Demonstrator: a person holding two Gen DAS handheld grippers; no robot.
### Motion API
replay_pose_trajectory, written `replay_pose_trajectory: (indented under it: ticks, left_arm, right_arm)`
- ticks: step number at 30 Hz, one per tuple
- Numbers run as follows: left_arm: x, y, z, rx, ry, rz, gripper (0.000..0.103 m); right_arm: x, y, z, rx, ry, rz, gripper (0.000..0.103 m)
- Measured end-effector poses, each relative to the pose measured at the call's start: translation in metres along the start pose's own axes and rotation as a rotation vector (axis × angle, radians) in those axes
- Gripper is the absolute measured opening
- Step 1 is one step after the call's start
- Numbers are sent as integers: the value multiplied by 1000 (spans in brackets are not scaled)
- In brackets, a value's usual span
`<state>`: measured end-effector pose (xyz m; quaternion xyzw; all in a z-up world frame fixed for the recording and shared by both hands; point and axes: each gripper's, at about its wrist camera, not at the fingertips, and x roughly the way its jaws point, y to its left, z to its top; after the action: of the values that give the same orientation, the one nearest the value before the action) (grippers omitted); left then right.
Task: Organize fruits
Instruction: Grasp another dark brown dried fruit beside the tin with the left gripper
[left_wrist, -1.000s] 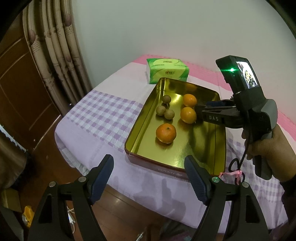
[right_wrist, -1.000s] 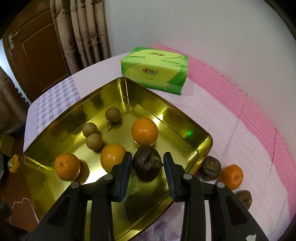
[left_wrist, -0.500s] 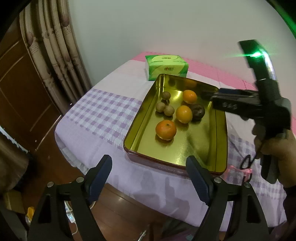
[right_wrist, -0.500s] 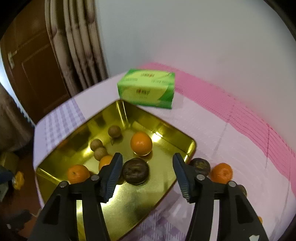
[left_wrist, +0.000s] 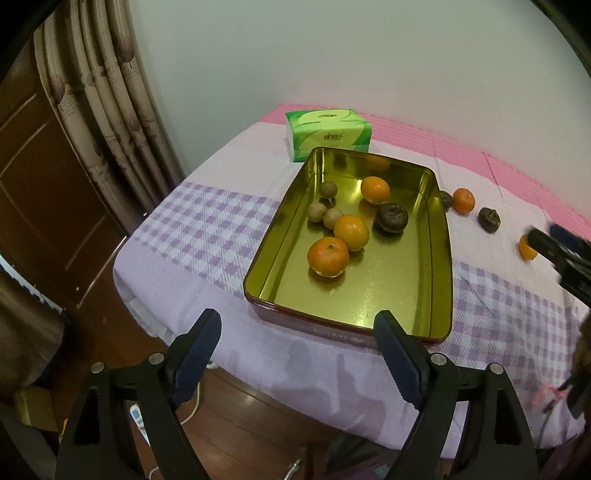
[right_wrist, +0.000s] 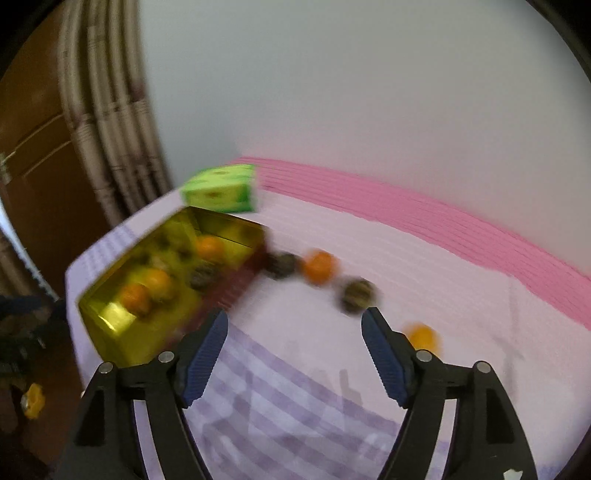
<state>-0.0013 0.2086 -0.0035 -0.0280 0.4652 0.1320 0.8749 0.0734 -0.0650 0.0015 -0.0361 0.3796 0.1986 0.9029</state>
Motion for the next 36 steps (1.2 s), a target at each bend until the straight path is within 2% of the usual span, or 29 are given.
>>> replay_pose_trajectory:
  ticks: [6,9,15,20,28,36]
  left_arm:
    - [-2,-7,-1,25,-8,16,85]
    - [-3,-12,-2,45,-11,29,85]
    - [-4,-20,-5,77,-17,46,85]
    - [-2,-24,-5,99,-16,54,85]
    - [2,-27,-6,110,0,49,86]
    - [1,-39,-11,154,-6,51,86]
  right_arm:
    - [-15,-93,-44,148,63,-178,74]
    - [-17,-128,-61,193,95,-265,75]
    - [-19,-182,-90,292,154,-378,80]
    - [-20,-207,-103,356,168,-398,88]
    - [-11,-218,-108,364,187,-410,100]
    - [-5,-225,-106,351,187,-400,103]
